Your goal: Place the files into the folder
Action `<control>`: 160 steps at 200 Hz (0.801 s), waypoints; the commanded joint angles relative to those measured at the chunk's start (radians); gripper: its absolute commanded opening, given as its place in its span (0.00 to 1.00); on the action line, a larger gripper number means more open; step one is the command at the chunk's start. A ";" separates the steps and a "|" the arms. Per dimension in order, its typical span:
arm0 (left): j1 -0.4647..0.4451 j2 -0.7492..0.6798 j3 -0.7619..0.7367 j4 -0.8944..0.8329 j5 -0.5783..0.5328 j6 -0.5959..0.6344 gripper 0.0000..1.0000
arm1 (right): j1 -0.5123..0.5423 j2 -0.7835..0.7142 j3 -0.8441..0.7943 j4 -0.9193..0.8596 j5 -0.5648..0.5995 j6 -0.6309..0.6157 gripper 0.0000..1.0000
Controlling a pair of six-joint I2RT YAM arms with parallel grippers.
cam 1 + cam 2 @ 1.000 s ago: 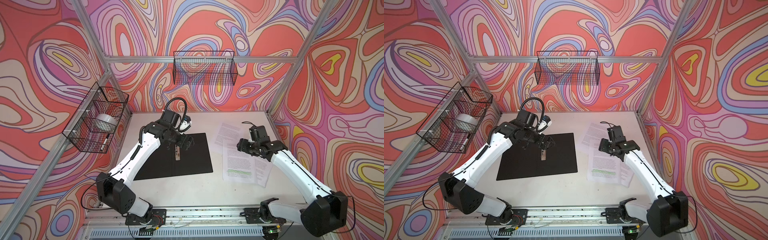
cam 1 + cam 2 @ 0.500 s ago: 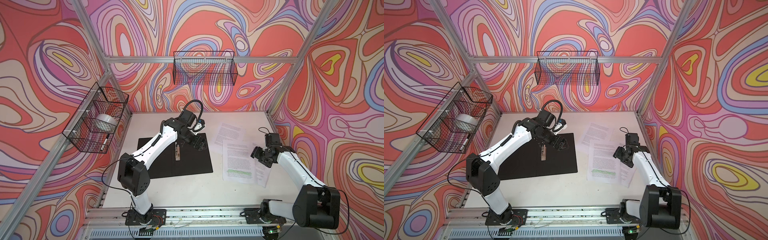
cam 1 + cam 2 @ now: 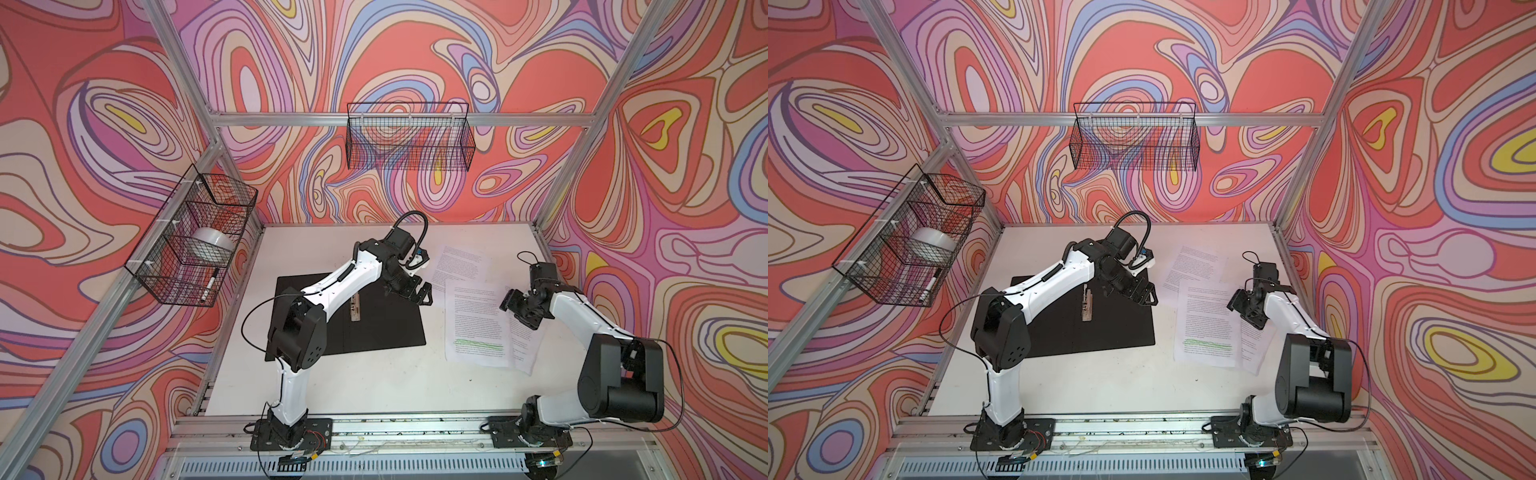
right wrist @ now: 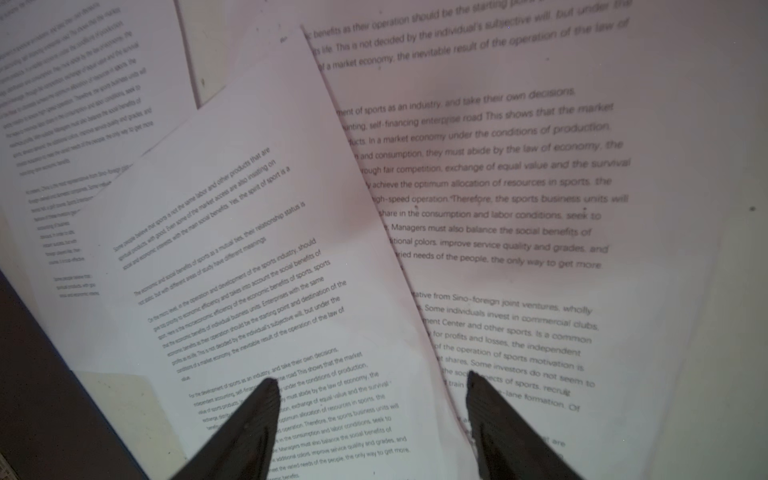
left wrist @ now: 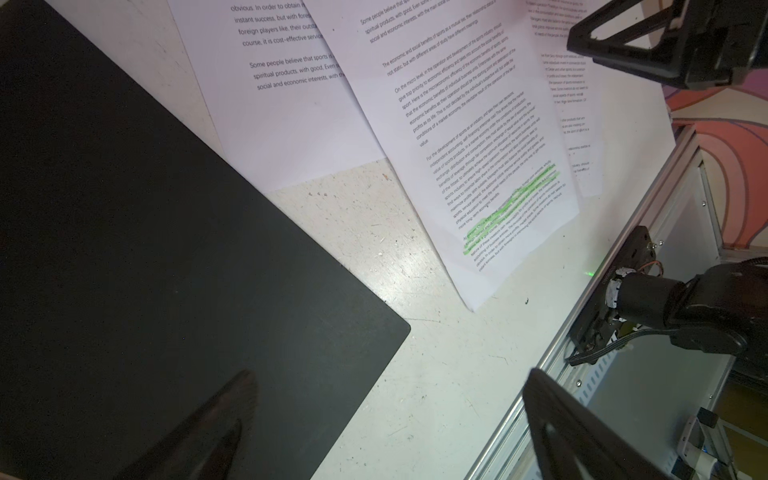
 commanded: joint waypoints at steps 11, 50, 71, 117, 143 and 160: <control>-0.028 0.057 0.094 -0.054 -0.025 0.003 1.00 | -0.003 0.042 0.050 -0.023 -0.018 -0.041 0.74; -0.052 0.138 0.180 -0.089 -0.024 -0.032 1.00 | -0.003 0.062 0.052 -0.056 0.031 -0.063 0.74; -0.080 0.179 0.215 -0.103 -0.012 -0.038 1.00 | -0.003 0.089 0.066 -0.090 0.049 -0.082 0.74; -0.133 0.237 0.252 -0.093 -0.020 -0.027 1.00 | -0.003 0.164 0.068 -0.066 0.010 -0.105 0.74; -0.133 0.298 0.312 -0.120 -0.014 -0.039 1.00 | -0.003 0.171 0.066 -0.053 -0.029 -0.101 0.73; -0.133 0.324 0.317 -0.108 -0.006 -0.063 1.00 | -0.004 0.172 0.063 -0.050 -0.063 -0.100 0.73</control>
